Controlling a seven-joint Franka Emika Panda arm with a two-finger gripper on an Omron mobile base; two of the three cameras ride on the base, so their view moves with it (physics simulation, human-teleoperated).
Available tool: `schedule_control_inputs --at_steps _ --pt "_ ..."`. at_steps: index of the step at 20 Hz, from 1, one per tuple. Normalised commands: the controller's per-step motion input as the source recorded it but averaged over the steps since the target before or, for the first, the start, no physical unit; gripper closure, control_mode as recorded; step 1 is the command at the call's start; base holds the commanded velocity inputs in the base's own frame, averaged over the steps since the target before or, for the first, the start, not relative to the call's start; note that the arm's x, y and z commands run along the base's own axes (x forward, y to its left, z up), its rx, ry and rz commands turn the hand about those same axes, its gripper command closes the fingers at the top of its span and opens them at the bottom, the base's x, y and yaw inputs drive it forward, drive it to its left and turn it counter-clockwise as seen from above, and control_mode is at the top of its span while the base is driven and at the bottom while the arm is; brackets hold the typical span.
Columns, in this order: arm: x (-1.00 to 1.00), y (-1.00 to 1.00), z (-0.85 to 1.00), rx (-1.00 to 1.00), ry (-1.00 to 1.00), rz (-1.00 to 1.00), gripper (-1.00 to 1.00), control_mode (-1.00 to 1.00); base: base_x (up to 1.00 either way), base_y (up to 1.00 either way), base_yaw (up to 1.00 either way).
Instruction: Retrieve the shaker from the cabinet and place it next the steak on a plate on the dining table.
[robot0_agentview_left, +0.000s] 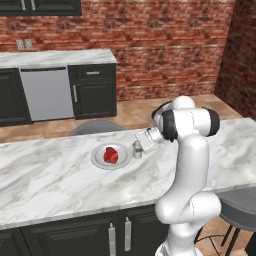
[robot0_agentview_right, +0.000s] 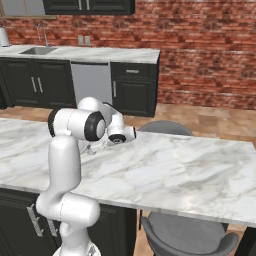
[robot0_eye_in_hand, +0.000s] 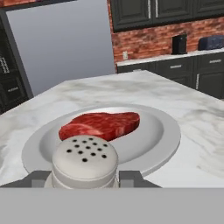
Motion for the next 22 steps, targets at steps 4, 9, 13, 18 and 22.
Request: schedule_control_inputs --at_steps 4,9,13,18,22 --pt "0.17 0.14 -0.31 0.00 0.00 0.00 1.00 -1.00 0.00 0.00 0.00" --pt "0.12 0.15 -0.30 0.00 0.00 0.00 1.00 -1.00 0.00 0.00 0.00" --pt "0.02 0.07 -0.28 0.00 0.00 0.00 -1.00 -1.00 0.00 0.00 0.00" --pt "0.00 0.00 -0.18 0.00 -0.02 0.00 -1.00 -1.00 0.00 0.00 0.00" --pt "-0.04 0.00 -0.07 0.00 -0.05 0.00 -1.00 -1.00 0.00 0.00 0.00"
